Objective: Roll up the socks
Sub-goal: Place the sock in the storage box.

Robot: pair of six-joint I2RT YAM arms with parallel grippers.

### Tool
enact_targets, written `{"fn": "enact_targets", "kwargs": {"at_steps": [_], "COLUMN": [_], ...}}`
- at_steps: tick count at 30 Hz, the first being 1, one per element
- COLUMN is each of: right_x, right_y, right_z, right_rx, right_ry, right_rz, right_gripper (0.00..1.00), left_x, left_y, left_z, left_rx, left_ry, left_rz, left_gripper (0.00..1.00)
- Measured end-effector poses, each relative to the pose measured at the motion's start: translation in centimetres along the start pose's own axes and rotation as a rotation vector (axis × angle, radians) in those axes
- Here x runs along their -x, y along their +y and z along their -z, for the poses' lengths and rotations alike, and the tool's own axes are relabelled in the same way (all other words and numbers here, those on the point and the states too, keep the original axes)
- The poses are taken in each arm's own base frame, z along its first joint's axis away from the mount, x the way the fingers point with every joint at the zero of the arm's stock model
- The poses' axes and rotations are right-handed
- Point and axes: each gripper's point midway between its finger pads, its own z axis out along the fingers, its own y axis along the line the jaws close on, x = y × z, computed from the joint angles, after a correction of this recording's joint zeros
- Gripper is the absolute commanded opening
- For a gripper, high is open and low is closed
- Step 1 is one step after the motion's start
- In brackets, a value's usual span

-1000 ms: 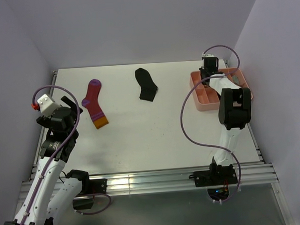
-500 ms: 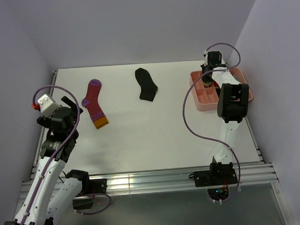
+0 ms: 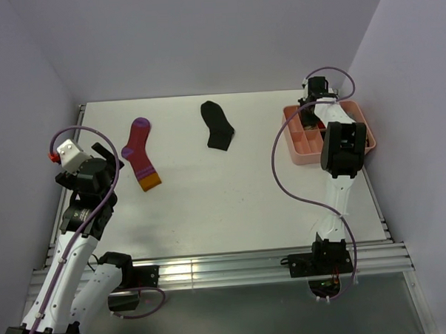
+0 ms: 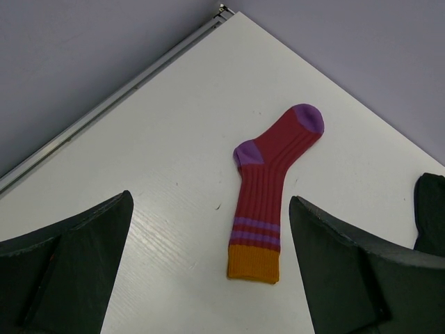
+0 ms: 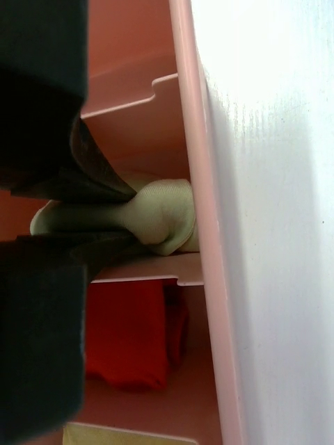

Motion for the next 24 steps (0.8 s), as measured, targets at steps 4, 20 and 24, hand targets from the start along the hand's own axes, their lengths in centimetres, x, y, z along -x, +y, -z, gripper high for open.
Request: {"fn": "enact_targets", "kwargs": {"at_steps": [4, 20, 24], "right_x": [0.1, 0.8, 0.7], "right_y": [-0.1, 0.2, 0.2], "right_z": [0.3, 1.7, 2.0], "right_rx": [0.001, 0.022, 0.024], "right_ry": [-0.021, -0.071, -0.074], "right_rz": [-0.003, 0.001, 0.003], "right_gripper": [0.35, 0.45, 0.45], "left_x": [0.0, -0.1, -0.1], "left_y": [0.0, -0.1, -0.1], "left_z": [0.0, 0.0, 0.0], "left_rx": [-0.001, -0.007, -0.008], "left_ry": [0.001, 0.005, 0.005], "left_rz": [0.000, 0.000, 0.000], "left_gripper": [0.99, 0.99, 0.99]}}
